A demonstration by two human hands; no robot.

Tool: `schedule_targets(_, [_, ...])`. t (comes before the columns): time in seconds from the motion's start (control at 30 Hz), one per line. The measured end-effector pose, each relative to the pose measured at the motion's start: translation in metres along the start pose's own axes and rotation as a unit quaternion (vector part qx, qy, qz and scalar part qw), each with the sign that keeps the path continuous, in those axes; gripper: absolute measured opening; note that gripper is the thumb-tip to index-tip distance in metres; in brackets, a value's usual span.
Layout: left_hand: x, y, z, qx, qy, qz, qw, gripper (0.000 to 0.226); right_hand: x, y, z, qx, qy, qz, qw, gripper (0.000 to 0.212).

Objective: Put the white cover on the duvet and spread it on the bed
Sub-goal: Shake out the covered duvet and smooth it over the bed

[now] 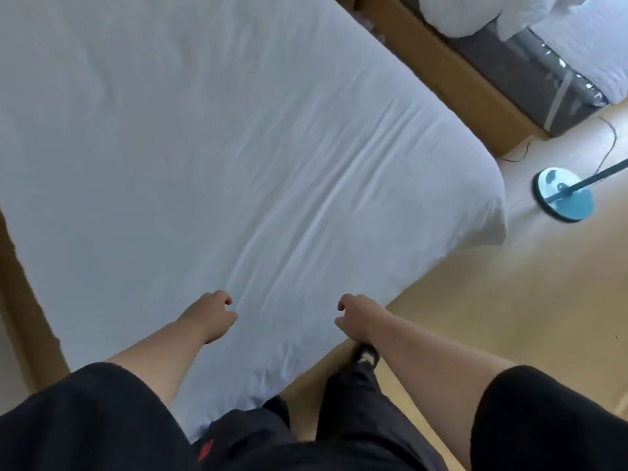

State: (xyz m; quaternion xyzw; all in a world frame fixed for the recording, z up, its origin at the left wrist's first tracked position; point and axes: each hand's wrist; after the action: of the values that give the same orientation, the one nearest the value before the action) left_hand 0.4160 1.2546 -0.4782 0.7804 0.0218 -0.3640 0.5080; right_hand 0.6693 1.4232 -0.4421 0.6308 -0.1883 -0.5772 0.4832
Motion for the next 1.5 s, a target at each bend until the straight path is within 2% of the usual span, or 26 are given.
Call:
schedule_targets(0.13, [-0.004, -0.063, -0.043, -0.067, -0.007, -0.023, 0.997, 0.061, -0.042, -0.112, 0.029, -0.105, 0.141, -0.028, 0.984, 0.049])
schedule_targets(0.27, [-0.003, -0.126, -0.075, -0.130, 0.014, -0.066, 0.989, 0.063, -0.094, -0.222, 0.096, -0.262, 0.233, -0.029, 0.936, 0.054])
schedule_targets(0.37, [0.008, -0.167, -0.102, -0.174, 0.042, -0.062, 0.982, 0.067, -0.137, -0.290, 0.075, -0.274, 0.287, -0.036, 0.917, 0.057])
schedule_targets(0.43, [0.016, -0.188, -0.132, -0.200, 0.051, -0.064, 0.976, 0.072, -0.171, -0.327, 0.015, -0.237, 0.256, -0.078, 0.934, 0.056])
schedule_targets(0.5, [0.026, -0.209, -0.177, -0.191, 0.041, -0.086, 0.977, 0.065, -0.209, -0.355, -0.073, -0.161, 0.190, -0.122, 0.961, 0.051])
schedule_targets(0.57, [0.037, -0.226, -0.233, -0.152, 0.033, -0.100, 0.983, 0.058, -0.244, -0.367, -0.175, -0.057, 0.148, -0.157, 0.975, 0.047])
schedule_targets(0.67, [0.056, -0.240, -0.324, -0.051, 0.011, -0.099, 0.994, 0.058, -0.277, -0.349, -0.314, 0.127, 0.096, -0.158, 0.975, 0.046])
schedule_targets(0.73, [0.068, -0.244, -0.382, 0.011, -0.023, -0.084, 0.996, 0.058, -0.289, -0.331, -0.367, 0.222, 0.063, -0.137, 0.963, 0.048])
schedule_targets(0.8, [0.079, -0.247, -0.429, 0.063, -0.061, -0.060, 0.994, 0.056, -0.298, -0.328, -0.376, 0.252, 0.037, -0.161, 0.954, 0.048])
schedule_targets(0.83, [0.081, -0.249, -0.446, 0.087, -0.071, -0.051, 0.992, 0.054, -0.302, -0.334, -0.365, 0.226, 0.030, -0.193, 0.954, 0.050])
schedule_targets(0.9, [0.081, -0.256, -0.466, 0.127, -0.072, -0.055, 0.988, 0.048, -0.306, -0.349, -0.317, 0.110, 0.027, -0.236, 0.965, 0.057])
schedule_targets(1.0, [0.064, -0.265, -0.458, 0.175, -0.079, -0.169, 0.967, 0.049, -0.297, -0.369, -0.204, -0.108, 0.043, -0.202, 0.972, 0.065])
schedule_targets(1.03, [0.057, -0.270, -0.445, 0.167, -0.087, -0.204, 0.961, 0.055, -0.290, -0.373, -0.166, -0.177, 0.060, -0.173, 0.967, 0.065])
schedule_targets(1.1, [0.037, -0.281, -0.409, 0.104, -0.119, -0.227, 0.961, 0.065, -0.279, -0.380, -0.107, -0.276, 0.099, -0.123, 0.948, 0.061])
schedule_targets(1.17, [0.015, -0.294, -0.371, 0.034, -0.122, -0.241, 0.962, 0.071, -0.278, -0.397, -0.091, -0.296, 0.106, -0.111, 0.943, 0.058])
schedule_targets(1.27, [-0.009, -0.320, -0.340, -0.048, -0.099, -0.233, 0.966, 0.075, -0.286, -0.428, -0.146, -0.223, 0.056, -0.175, 0.957, 0.059])
schedule_targets(1.33, [-0.003, -0.337, -0.358, -0.057, -0.095, -0.220, 0.969, 0.077, -0.302, -0.435, -0.227, -0.094, 0.028, -0.236, 0.967, 0.060])
schedule_targets(1.4, [0.015, -0.346, -0.397, 0.001, -0.093, -0.216, 0.972, 0.077, -0.311, -0.428, -0.334, 0.092, -0.007, -0.249, 0.964, 0.061])
schedule_targets(1.5, [0.053, -0.328, -0.461, 0.183, -0.126, -0.145, 0.964, 0.085, -0.312, -0.387, -0.453, 0.361, -0.081, -0.196, 0.908, 0.074])
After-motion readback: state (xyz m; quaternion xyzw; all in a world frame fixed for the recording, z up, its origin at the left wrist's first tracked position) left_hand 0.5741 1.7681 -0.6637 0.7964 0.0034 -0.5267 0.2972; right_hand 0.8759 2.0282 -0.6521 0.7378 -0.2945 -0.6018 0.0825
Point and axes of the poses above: each hand's wrist, its own y-axis away from the middle knuckle, its own x-axis out of the palm, z = x × y
